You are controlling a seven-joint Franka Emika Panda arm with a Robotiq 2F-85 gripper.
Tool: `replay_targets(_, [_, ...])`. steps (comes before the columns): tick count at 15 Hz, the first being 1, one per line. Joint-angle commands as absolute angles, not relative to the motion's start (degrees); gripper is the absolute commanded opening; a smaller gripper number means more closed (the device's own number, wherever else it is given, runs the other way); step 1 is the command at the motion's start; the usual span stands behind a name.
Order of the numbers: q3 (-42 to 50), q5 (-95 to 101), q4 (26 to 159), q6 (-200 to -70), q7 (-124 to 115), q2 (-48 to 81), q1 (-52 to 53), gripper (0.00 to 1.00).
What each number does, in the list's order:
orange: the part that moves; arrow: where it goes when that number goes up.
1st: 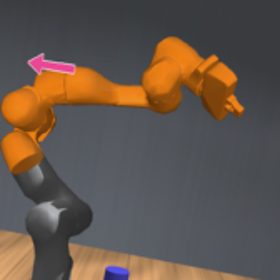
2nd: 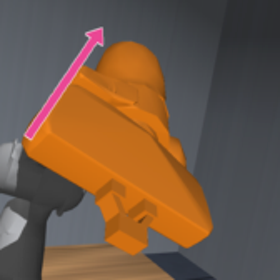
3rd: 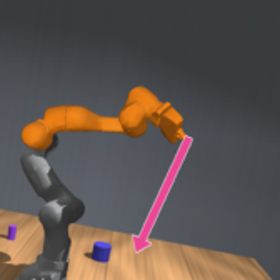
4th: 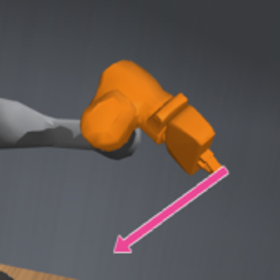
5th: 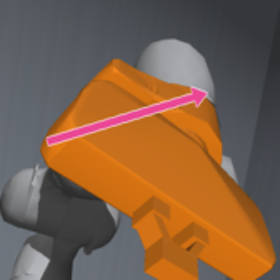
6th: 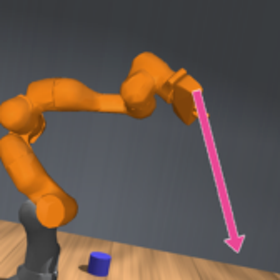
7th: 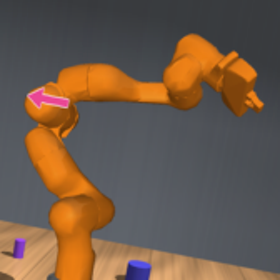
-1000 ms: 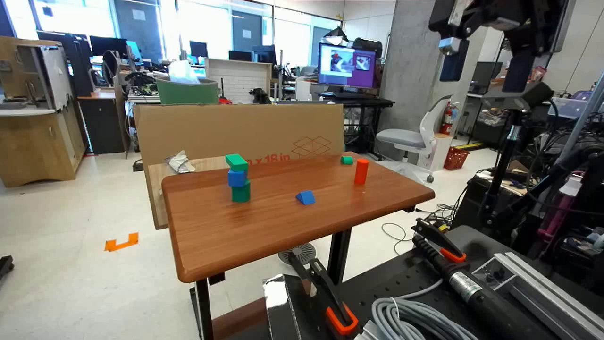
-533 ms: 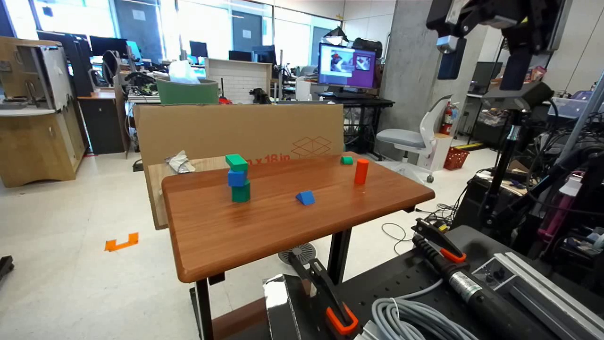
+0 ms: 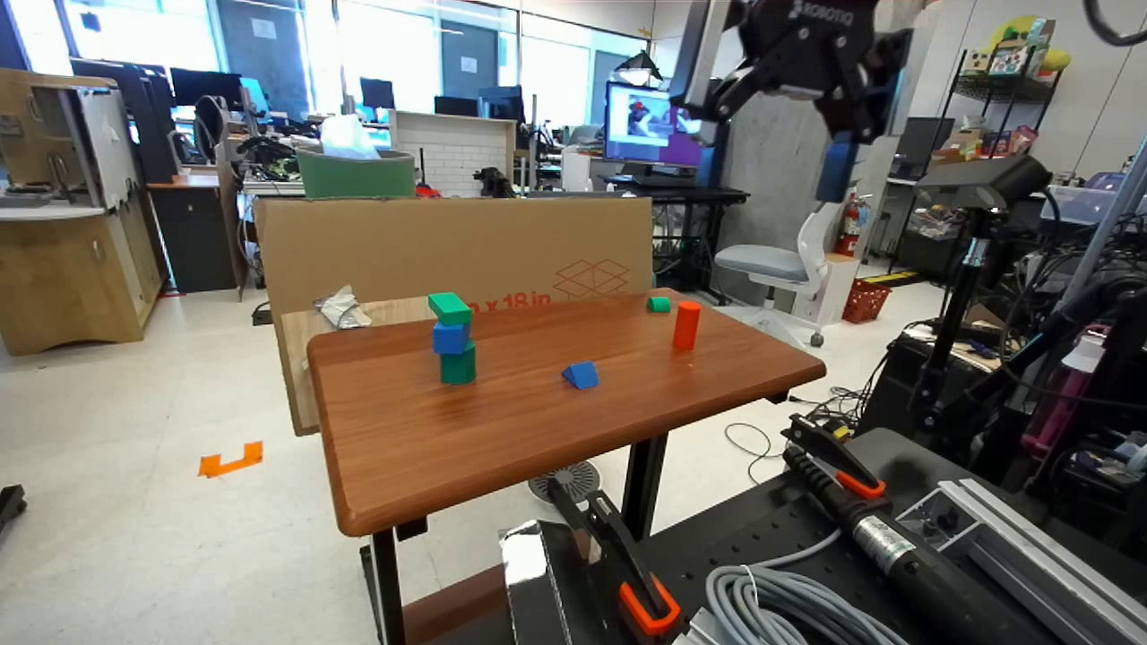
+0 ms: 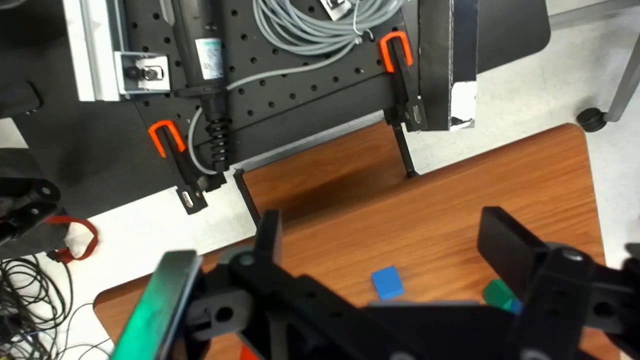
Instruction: Remove the green block from the stacked blocks
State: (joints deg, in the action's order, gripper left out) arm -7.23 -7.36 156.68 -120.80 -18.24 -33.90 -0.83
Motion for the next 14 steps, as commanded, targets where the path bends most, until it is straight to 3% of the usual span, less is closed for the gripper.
replay_targets(1, [-9.88,-8.37,151.23,-128.81,-21.53,-23.56,1.06,1.00])
replay_targets(5, [-11.58,-6.35,144.15,-134.50,-22.62,-14.36,2.18,1.00])
replay_targets(14, [-11.57,4.33,125.58,-133.62,-29.32,4.66,4.89,1.00])
